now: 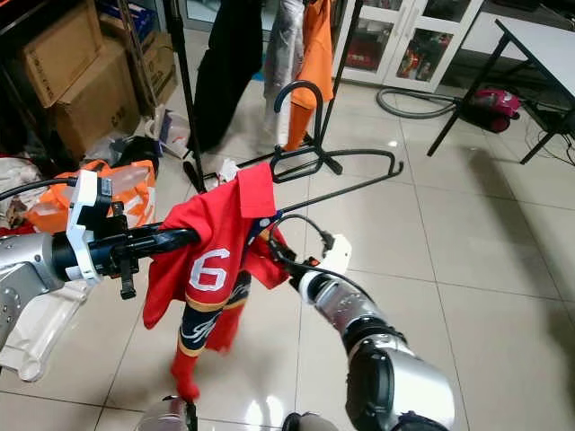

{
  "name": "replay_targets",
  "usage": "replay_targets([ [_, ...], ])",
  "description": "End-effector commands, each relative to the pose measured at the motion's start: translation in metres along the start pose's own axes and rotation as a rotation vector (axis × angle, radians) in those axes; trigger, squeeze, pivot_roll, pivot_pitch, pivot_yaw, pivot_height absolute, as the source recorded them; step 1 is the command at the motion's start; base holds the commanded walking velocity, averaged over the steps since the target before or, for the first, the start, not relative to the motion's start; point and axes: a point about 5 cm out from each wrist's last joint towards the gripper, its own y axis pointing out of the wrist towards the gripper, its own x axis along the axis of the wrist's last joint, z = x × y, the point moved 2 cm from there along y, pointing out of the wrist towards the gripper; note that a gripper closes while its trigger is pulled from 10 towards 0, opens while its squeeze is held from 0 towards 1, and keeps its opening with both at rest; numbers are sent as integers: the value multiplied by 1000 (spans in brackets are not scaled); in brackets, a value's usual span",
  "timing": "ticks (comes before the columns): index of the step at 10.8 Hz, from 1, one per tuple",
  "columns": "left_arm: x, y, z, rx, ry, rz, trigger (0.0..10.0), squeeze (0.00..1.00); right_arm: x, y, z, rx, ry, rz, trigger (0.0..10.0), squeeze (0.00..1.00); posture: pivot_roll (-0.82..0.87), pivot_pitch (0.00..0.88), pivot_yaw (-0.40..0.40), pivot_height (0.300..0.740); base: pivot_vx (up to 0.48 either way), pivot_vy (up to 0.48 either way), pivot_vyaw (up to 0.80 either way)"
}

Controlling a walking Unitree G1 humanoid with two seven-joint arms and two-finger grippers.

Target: Hang hanger

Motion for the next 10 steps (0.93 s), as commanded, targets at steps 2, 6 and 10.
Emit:
replay_targets([
  [2,13,4,-6,-37,46,-34,10000,0,-8,0,-2,-9,-8,25,10000,0,157,106,-104,740,0,0,0],
  [6,13,6,-7,-42,43,-39,10000,0,-8,2,1,3,18,7,0,0,148,113,-105,740,0,0,0],
  [10,13,6,-6,-41,38,-42,10000,0,-4,-1,-4,-14,32,-20,0,0,144,116,-106,740,0,0,0],
])
